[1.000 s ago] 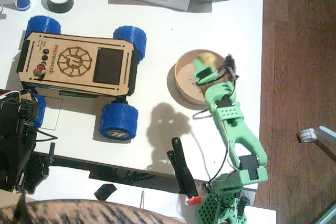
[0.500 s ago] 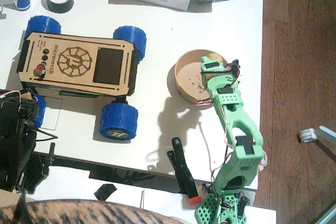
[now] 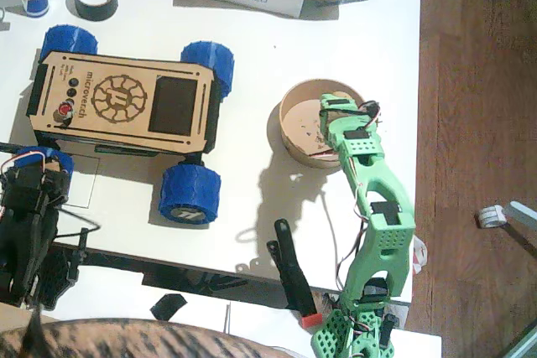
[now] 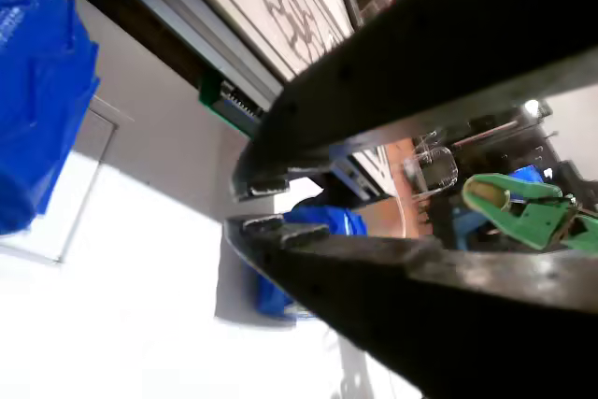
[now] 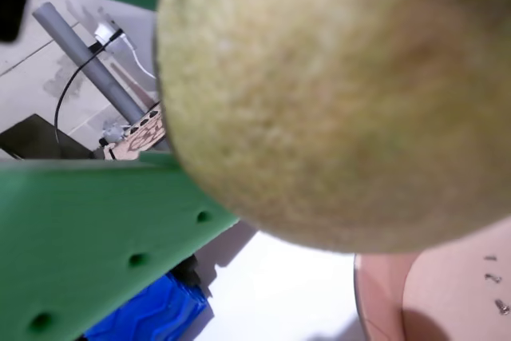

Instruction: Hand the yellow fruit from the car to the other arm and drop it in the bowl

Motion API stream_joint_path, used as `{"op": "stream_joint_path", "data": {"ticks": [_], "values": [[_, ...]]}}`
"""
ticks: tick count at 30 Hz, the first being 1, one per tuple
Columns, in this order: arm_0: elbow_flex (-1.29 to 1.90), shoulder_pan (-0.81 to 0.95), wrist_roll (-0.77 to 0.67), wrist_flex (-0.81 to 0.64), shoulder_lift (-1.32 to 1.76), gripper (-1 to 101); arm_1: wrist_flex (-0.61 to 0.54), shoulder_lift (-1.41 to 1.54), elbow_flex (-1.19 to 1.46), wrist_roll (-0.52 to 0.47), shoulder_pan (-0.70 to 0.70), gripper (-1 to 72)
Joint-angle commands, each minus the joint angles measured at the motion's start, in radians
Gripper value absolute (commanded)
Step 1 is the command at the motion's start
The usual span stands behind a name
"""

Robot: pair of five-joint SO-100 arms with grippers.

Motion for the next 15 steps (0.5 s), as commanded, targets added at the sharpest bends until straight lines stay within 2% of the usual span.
{"op": "stream_joint_path", "data": {"ticks": [1,4,5,7,8,11,15], "values": [[0.015,-0.003,0.000,-0.021,-0.017,0,0.008,0.014,-0.069,0.015,-0.021,0.0],[0.020,0.000,0.000,-0.038,-0.046,0,0.009,0.014,-0.074,0.011,-0.028,2.0],[0.028,0.002,0.000,-0.048,-0.048,0,0.023,0.017,-0.075,0.008,-0.029,7.1],[0.058,0.000,0.000,-0.071,-0.032,0,0.060,0.021,-0.081,-0.026,-0.032,27.2],[0.071,0.002,0.000,-0.074,-0.014,0,0.081,0.023,-0.086,-0.026,-0.035,31.6],[0.089,0.006,0.000,-0.086,-0.014,0,0.092,0.023,-0.084,-0.100,-0.044,34.8],[0.121,0.000,0.000,-0.106,0.002,0,0.091,0.032,-0.081,-0.083,-0.046,32.6]]}}
